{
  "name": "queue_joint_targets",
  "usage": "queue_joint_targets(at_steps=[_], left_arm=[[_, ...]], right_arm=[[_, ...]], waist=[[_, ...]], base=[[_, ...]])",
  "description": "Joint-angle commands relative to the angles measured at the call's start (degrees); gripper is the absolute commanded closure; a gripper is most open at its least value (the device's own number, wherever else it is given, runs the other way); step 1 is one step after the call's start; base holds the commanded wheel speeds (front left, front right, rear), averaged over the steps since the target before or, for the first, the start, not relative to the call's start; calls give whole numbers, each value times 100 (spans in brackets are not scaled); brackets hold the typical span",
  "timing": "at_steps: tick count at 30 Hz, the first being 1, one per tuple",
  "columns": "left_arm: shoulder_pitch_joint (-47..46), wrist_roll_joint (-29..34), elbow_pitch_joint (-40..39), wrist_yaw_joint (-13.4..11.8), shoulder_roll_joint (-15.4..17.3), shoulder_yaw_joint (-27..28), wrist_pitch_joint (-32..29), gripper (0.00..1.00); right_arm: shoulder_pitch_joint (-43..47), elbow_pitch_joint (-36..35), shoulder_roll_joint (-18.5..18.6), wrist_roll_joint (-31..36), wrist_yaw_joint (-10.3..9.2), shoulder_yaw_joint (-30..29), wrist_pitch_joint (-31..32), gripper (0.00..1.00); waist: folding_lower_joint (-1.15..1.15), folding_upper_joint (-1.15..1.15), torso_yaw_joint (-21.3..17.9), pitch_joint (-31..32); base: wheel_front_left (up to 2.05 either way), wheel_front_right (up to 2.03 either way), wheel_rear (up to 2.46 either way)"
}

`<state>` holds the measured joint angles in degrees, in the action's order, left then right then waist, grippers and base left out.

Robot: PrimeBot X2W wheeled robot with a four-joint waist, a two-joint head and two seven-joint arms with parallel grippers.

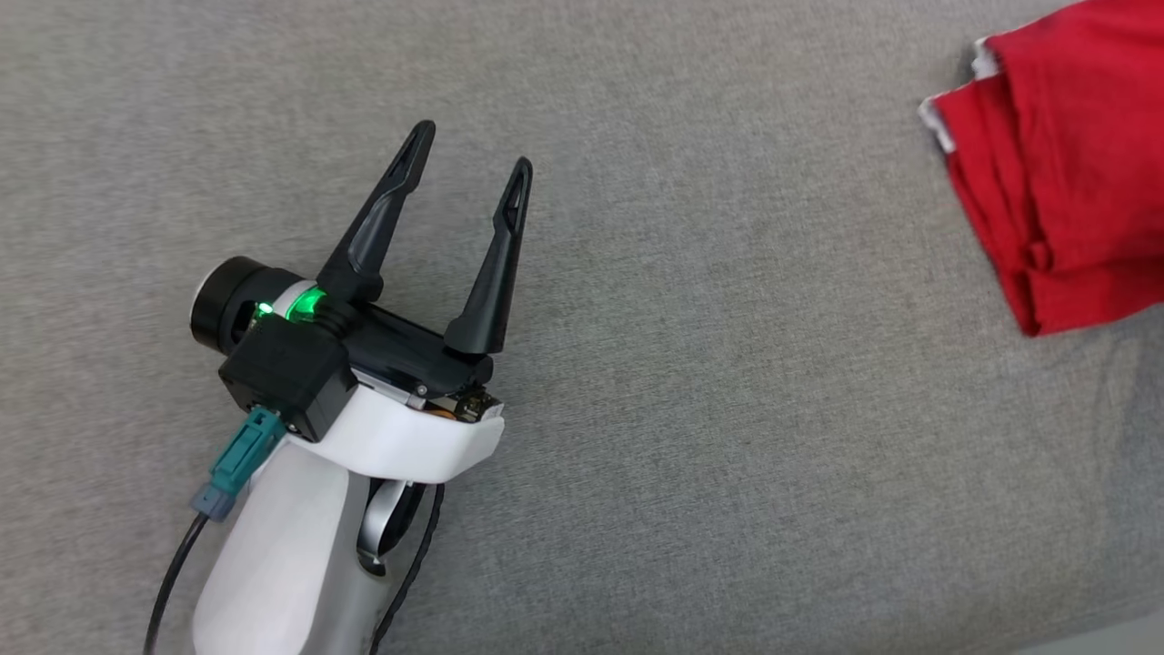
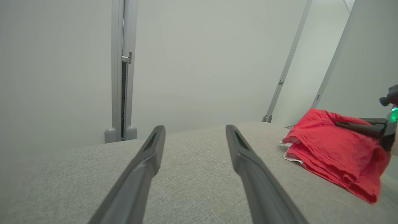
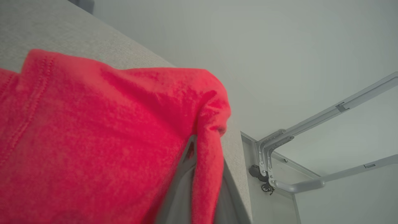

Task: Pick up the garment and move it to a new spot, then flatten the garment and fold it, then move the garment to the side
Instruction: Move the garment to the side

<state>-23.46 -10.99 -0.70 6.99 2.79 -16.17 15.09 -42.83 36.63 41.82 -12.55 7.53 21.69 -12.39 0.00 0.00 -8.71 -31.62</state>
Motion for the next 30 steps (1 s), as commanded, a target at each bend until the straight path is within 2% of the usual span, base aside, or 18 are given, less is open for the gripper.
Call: queue_joint_targets(at_steps=[1, 7, 11, 12, 13, 14, 17, 20, 24, 30], left_arm=[[-126, 71, -15, 32, 25, 51, 10, 0], [-212, 147, -15, 43, 48, 97, 10, 0], [-215, 93, 19, 47, 65, 11, 9, 0], [-208, 86, 27, 47, 71, 13, 9, 0], [-204, 69, 31, 46, 72, 28, 10, 0], [-199, 50, 36, 47, 71, 42, 9, 0], [-183, 9, 63, 47, 61, 70, 10, 0], [-169, -45, 91, 48, 49, 59, 10, 0], [-21, -197, 145, 48, 26, 60, 10, 0], [318, -657, 86, -41, 19, 72, 11, 0]], right_arm=[[-216, 91, 5, -6, -8, -79, -54, 100], [-647, 584, -104, 130, -9, -600, -171, 100], [-674, 846, -218, -7, -9, -728, -179, 100], [-684, 882, -222, -39, -9, -744, -187, 67], [-701, 920, -228, -76, -9, -774, -199, 29], [-714, 944, -243, -126, -8, -806, -212, 0], [-724, 982, -379, -519, -8, -903, -223, 0], [-738, 952, -287, -613, -9, -874, -219, 0], [-665, 825, -272, -649, -8, -712, -232, 0], [-259, 309, -593, -854, -8, -762, -265, 0]], waist=[[0, 0, -275, -323], [0, 0, -356, -528], [0, 0, -309, -527], [0, 0, -286, -521], [0, 0, -261, -511], [0, 0, -233, -496], [0, 0, -140, -407], [0, 0, -50, -283], [0, 0, 211, 166], [0, 0, 718, 1009]], base=[[0, 0, 0], [0, 0, 0], [0, 0, 0], [0, 0, 0], [0, 0, 0], [0, 0, 0], [0, 0, 0], [0, 0, 0], [0, 0, 0], [0, 0, 0]])
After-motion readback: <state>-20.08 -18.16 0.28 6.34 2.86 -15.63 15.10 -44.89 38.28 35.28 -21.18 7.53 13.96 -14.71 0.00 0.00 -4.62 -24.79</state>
